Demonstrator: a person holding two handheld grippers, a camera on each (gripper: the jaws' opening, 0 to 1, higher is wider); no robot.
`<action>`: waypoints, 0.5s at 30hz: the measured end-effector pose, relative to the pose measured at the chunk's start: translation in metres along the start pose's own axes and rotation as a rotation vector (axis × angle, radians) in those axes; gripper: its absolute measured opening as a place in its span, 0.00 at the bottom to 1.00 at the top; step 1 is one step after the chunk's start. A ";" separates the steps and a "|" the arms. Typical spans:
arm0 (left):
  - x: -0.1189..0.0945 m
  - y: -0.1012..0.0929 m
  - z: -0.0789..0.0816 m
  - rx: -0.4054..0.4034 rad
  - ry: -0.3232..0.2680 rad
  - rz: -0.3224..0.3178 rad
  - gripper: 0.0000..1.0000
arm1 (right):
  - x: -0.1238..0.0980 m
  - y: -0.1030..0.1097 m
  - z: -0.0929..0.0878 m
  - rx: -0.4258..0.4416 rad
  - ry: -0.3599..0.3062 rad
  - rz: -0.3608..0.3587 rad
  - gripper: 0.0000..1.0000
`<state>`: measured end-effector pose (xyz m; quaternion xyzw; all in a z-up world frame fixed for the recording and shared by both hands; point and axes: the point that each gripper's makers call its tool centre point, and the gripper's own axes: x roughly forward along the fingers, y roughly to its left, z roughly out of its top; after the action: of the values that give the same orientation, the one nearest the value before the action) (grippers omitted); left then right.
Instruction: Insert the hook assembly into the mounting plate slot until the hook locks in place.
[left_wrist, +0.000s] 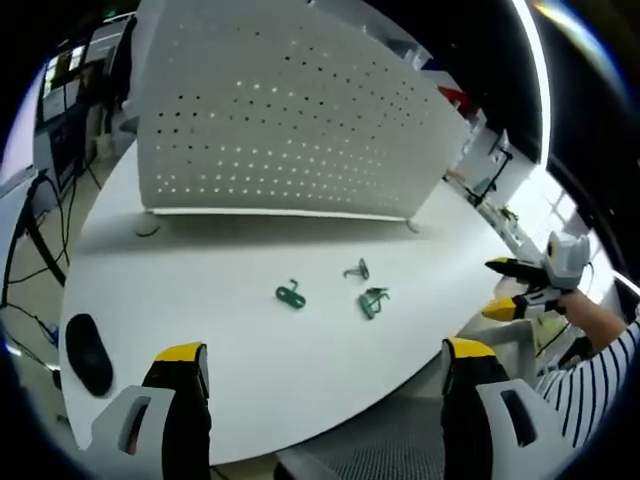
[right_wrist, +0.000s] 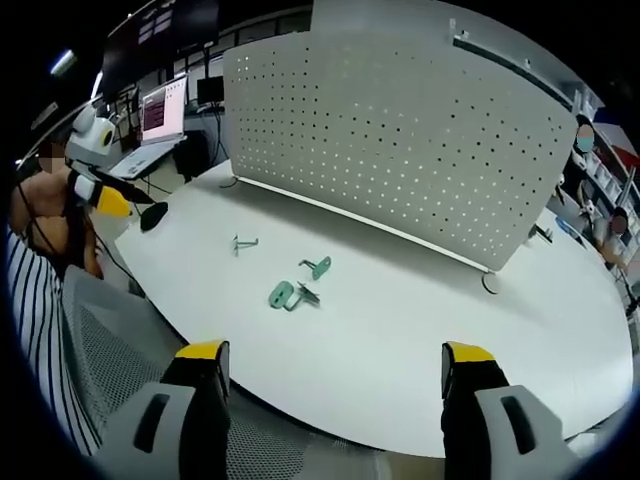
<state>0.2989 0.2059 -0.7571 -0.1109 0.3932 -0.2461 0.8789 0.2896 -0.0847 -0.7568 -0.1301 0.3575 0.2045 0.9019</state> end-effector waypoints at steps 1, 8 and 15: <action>0.000 0.000 0.000 0.000 0.001 0.002 0.98 | 0.000 0.000 0.000 0.001 0.000 0.000 0.84; -0.001 0.000 -0.016 -0.012 0.038 -0.007 0.98 | 0.003 0.002 0.001 -0.002 0.001 0.004 0.84; -0.001 0.001 -0.016 -0.016 0.045 0.002 0.99 | 0.007 0.001 0.000 -0.013 0.012 0.022 0.83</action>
<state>0.2873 0.2073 -0.7678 -0.1120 0.4150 -0.2444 0.8692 0.2939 -0.0815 -0.7618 -0.1333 0.3629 0.2162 0.8965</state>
